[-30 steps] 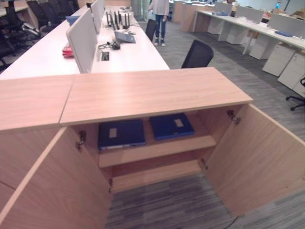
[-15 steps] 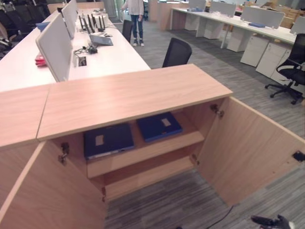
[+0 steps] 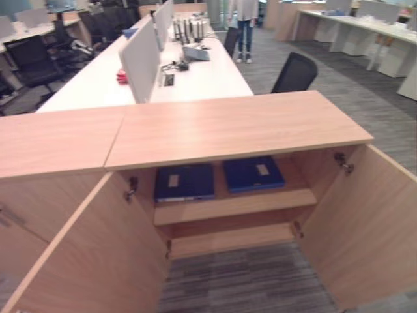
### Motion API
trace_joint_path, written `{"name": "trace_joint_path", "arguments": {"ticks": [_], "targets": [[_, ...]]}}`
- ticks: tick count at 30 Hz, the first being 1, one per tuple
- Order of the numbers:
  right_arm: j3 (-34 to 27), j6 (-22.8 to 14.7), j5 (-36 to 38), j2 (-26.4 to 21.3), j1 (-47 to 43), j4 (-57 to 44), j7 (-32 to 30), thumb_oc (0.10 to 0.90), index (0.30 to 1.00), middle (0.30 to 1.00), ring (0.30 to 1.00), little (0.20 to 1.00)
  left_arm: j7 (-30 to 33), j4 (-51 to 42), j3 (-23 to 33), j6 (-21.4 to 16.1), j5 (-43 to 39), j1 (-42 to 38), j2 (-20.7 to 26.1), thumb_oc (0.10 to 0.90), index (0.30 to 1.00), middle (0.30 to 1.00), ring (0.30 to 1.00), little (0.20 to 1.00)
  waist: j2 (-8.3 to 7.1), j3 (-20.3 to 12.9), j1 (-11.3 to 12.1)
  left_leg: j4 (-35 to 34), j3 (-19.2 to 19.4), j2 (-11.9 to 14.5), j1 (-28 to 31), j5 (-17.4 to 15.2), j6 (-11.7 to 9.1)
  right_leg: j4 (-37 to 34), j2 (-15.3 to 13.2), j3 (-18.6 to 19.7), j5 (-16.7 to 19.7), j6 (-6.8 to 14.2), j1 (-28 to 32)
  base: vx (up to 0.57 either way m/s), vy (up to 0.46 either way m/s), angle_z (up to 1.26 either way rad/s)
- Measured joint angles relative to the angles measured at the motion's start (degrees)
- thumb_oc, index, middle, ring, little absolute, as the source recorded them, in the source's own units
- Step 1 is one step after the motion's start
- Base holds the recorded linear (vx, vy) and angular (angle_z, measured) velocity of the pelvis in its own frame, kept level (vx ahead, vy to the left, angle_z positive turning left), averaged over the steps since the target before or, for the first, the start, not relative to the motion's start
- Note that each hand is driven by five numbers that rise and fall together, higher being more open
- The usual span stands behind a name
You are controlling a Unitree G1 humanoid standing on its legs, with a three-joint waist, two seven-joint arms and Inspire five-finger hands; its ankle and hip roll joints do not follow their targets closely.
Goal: Put the empty folder in the office cabinet
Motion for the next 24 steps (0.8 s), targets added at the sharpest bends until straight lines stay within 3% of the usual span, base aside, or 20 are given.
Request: {"name": "trace_joint_path", "arguments": {"ticks": [6, 9, 10, 11, 12, 13, 16, 18, 21, 24], "targets": [[3.64, -0.33, -2.8, 0.11, -4.87, 0.14, -0.28, 0.8, 0.9, 0.9, 0.9, 0.9, 0.27, -0.8, 1.08, -0.95, -2.2, -2.55, 0.31, 0.8, 0.9, 0.9, 0.9, 0.9, -0.13, 4.96, 3.66, 3.52, -6.22, 0.18, -4.14, 0.78, -1.22, 0.0, 0.62, -6.11, -0.74, -0.34, 1.41, -0.07, -0.038, 0.53], [4.29, -0.36, -2.81, 0.37, -6.15, 0.3, -0.28, 0.8, 0.9, 0.9, 0.9, 0.9, 0.32, -1.63, 1.22, -1.35, -4.16, -6.14, 0.22, 0.8, 0.9, 0.9, 0.9, 0.9, -0.83, 7.26, 5.34, 5.54, -11.19, -0.91, -8.79, 3.94, -4.13, 0.01, -0.29, -12.62, -1.42, -1.43, 0.59, -0.15, 0.009, 1.39], [6.02, -0.62, -2.96, -0.08, -6.68, -0.37, -0.55, 0.8, 0.9, 0.9, 0.9, 0.9, 0.41, -0.05, 1.81, -0.68, -4.39, -7.89, -0.4, 0.8, 0.9, 0.9, 0.9, 0.9, -1.32, 8.08, 4.82, 3.21, -2.9, 0.23, -8.97, 2.86, -3.54, 0.04, -1.05, -19.26, -1.68, -4.55, 0.79, -0.05, -0.02, 1.71], [6.27, -0.74, -3.31, -0.01, -6.87, -0.37, -0.51, 0.8, 0.9, 0.9, 0.9, 0.9, 0.34, -0.06, 2.05, -0.77, -4.43, -7.76, -0.4, 0.8, 0.9, 0.9, 0.9, 0.9, -1.56, 8.08, 5.26, 3.8, -0.69, 0.52, -8.69, 2.15, -3.04, 0.18, -1.52, -19.98, -1.9, -4.91, 0.54, -0.07, -0.004, 1.33], [7.48, -0.96, -3.92, 0.34, -7.99, -0.51, -0.46, 0.8, 0.9, 0.9, 0.9, 0.9, 0.32, 0.11, 4.25, -1.24, -4.45, -6.36, 0.21, 0.8, 0.9, 0.9, 0.9, 0.9, -3.98, 8.08, 6.39, 8.64, 6.43, 0.9, -7.51, -1.07, -2.2, 0.22, -3.72, -20.63, -1.31, -5.05, 0.46, -0.1, 0.051, 0.41], [7.39, -1.26, -4.15, 0.29, -8.12, -0.56, -0.32, 0.8, 0.9, 0.9, 0.9, 0.9, 0.3, 0.57, 4.61, -0.99, -4.45, -6.1, 0.43, 0.8, 0.9, 0.9, 0.9, 0.9, -4.27, 8.1, 5.9, 9.52, 7.2, 0.94, -6.52, -1.41, -2.25, 0.55, -4.28, -20.69, -1.39, -4.46, 0.8, -0.09, 0.06, 0.47], [6.73, -2.05, -4.61, -0.32, -6.94, -1.74, -0.2, 0.8, 0.9, 0.9, 0.9, 0.9, -0.43, 3.07, 4.88, -0.84, -4.45, -4.44, 0.32, 0.8, 0.9, 0.9, 0.9, 0.9, -2.13, 6.98, 4.93, 6.91, 8.37, 0.49, -3.25, -1.94, -0.97, 4.24, -6.02, -25.34, -2.77, -2.08, 1.85, -0.04, 0.079, 0.91], [5.76, -2.0, -4.6, 1.24, -7.04, -1.65, 0.55, 0.8, 0.9, 0.9, 0.9, 0.9, -0.83, 2.37, 4.95, -0.89, -4.49, -3.02, 0.94, 0.8, 0.9, 0.9, 0.9, 0.9, -2.99, 6.53, 4.79, 4.79, 6.72, -0.53, -2.5, -2.12, 0.01, 4.51, -6.43, -25.04, -3.16, -0.89, 2.34, -0.01, 0.106, 0.82], [3.79, -2.19, -4.56, 2.55, -6.4, -1.66, 1.36, 0.8, 0.9, 0.9, 0.9, 0.9, -1.8, 1.96, 6.04, -0.83, -5.29, -1.76, 0.78, 0.8, 0.9, 0.9, 0.9, 0.9, -2.75, 5.49, 5.12, 2.02, 4.07, -1.89, -1.13, -1.67, 1.44, 3.92, -7.04, -27.77, -2.26, 0.91, 4.13, -0.05, 0.121, 0.51], [3.67, -2.3, -4.59, 2.87, -6.36, -1.66, 1.71, 0.8, 0.9, 0.9, 0.9, 0.9, -2.61, 1.48, 6.27, -0.82, -6.44, -0.7, 0.84, 0.8, 0.9, 0.9, 0.9, 0.9, -2.37, 4.62, 5.6, 1.75, 3.25, -2.46, -0.94, -1.67, 1.44, 3.59, -7.58, -27.76, -1.5, 1.37, 4.71, -0.05, 0.149, 0.16]]}}
